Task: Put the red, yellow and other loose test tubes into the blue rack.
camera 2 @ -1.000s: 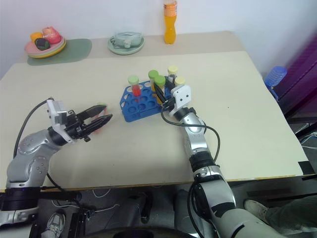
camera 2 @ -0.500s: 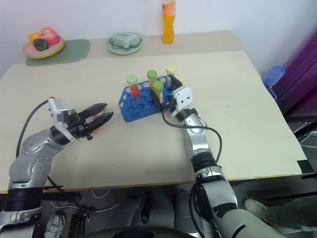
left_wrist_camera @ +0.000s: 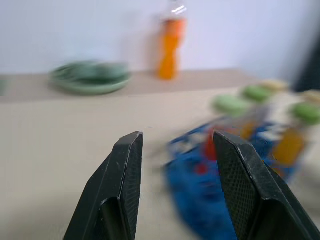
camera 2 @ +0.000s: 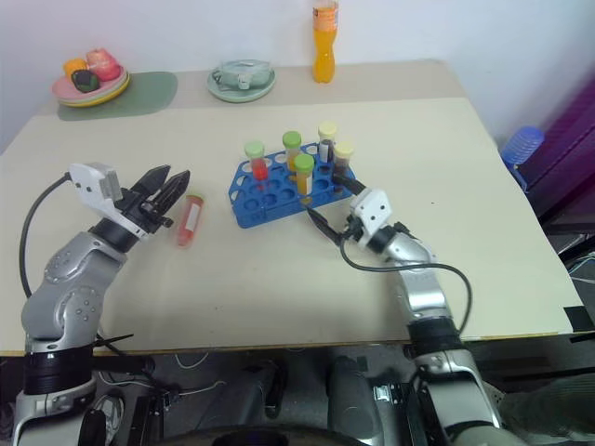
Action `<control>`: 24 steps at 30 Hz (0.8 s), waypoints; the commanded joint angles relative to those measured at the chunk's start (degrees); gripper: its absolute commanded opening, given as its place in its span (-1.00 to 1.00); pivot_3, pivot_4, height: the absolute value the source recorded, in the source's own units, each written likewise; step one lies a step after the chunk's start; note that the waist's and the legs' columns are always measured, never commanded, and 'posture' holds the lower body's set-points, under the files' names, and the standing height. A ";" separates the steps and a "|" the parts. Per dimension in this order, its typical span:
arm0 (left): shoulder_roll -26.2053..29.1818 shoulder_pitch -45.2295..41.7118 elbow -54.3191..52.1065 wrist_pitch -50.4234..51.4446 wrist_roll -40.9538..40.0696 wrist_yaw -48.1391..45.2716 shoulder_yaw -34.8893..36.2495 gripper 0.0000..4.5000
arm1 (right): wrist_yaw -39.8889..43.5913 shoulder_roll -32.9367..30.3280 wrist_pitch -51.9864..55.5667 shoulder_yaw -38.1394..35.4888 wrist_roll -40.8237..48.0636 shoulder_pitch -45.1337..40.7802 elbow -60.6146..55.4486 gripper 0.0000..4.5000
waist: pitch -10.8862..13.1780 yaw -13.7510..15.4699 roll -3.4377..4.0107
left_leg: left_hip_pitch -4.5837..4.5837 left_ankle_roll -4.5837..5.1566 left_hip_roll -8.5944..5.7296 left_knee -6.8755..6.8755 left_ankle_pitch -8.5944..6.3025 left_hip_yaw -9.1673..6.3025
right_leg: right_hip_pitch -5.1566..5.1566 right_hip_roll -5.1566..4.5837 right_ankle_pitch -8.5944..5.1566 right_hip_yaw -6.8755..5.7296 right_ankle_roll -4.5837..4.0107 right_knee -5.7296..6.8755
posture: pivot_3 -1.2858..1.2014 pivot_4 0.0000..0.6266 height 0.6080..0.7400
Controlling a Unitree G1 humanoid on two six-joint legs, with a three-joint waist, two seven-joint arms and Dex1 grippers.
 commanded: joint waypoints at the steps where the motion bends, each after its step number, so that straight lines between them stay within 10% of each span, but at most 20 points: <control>1: 1.45 -5.13 -4.90 11.49 0.09 9.41 0.98 0.00 | 4.87 -5.46 8.30 -2.54 6.66 0.57 -11.34 0.98 | 0.00 0.18 -0.02 | -0.01 0.03 0.00 0.03 -0.02 0.00 | 0.01 0.00 0.00 0.00 0.00 0.00 | 0.03 -0.52 1.00; 11: -0.83 -36.70 14.73 61.18 5.28 26.42 6.99 0.00 | 9.53 -13.58 24.47 -3.30 14.22 -6.41 -22.47 0.98 | 0.04 0.21 -0.20 | -0.02 0.05 0.02 0.08 -0.04 -0.02 | 0.05 0.04 0.01 -0.08 0.01 0.00 | 0.03 -0.52 1.00; 24: -2.21 -55.19 47.72 63.94 12.35 27.90 6.41 0.00 | 13.60 -15.00 28.03 -4.17 16.74 -6.34 -26.02 0.98 | 0.03 0.18 -0.26 | -0.17 -0.23 0.01 0.16 0.13 0.02 | -0.04 -0.02 0.01 -0.09 0.04 -0.09 | 0.03 -0.52 1.00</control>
